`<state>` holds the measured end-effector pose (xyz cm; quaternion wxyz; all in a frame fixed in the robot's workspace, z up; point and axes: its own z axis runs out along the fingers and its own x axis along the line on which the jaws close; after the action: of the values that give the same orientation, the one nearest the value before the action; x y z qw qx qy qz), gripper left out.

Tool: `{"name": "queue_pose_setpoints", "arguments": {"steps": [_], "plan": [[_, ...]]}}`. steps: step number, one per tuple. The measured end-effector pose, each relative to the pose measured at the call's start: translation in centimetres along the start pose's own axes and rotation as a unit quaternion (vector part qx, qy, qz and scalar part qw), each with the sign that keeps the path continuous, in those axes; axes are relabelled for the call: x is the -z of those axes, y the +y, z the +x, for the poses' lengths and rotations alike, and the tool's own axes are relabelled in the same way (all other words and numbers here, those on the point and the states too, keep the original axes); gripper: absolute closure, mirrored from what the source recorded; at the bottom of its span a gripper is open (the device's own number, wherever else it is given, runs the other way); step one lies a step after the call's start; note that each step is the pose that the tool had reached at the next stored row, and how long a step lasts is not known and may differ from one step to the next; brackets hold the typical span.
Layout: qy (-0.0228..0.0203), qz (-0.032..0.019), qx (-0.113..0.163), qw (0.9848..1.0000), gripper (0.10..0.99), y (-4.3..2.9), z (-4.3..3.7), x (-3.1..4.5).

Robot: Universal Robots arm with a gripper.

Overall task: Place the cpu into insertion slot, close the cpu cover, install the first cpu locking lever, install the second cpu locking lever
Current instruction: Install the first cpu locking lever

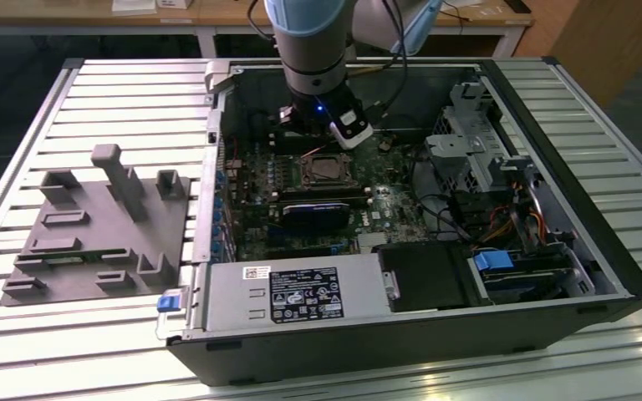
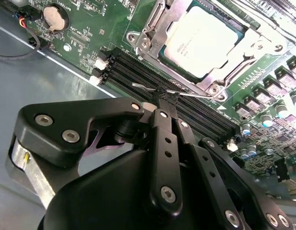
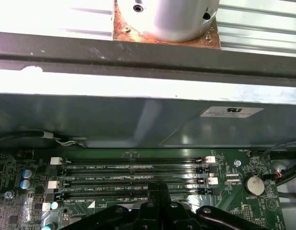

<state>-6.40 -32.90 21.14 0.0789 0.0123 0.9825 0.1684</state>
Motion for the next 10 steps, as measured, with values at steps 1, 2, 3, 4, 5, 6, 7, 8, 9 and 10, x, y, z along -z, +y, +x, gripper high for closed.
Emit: {"name": "queue_pose_setpoints", "arguments": {"steps": [1,2,3,4,5,6,7,8,9,10], "plan": [[-0.0001,0.0001,0.0,1.0,0.984,0.0,0.0,-0.01],[-0.0003,0.0003,-0.001,1.0,0.984,0.0,0.01,-0.02],[-0.0005,0.0003,-0.001,1.0,0.984,0.0,0.01,-0.03],[-0.0005,0.0003,-0.001,1.0,0.984,0.01,0.01,-0.03],[-0.0006,0.0003,-0.001,1.0,0.984,0.01,0.01,-0.04],[-0.0006,0.0003,-0.001,1.0,0.984,0.01,0.01,-0.04],[-0.0006,0.0003,-0.001,1.0,0.984,0.01,0.01,-0.04],[-0.0006,0.0004,-0.001,1.0,0.984,0.01,0.01,-0.04],[-0.0018,0.0014,-0.001,1.0,0.984,0.02,0.01,-0.05],[-0.0042,0.0034,-0.001,1.0,0.984,0.01,0.02,-0.06]]}}
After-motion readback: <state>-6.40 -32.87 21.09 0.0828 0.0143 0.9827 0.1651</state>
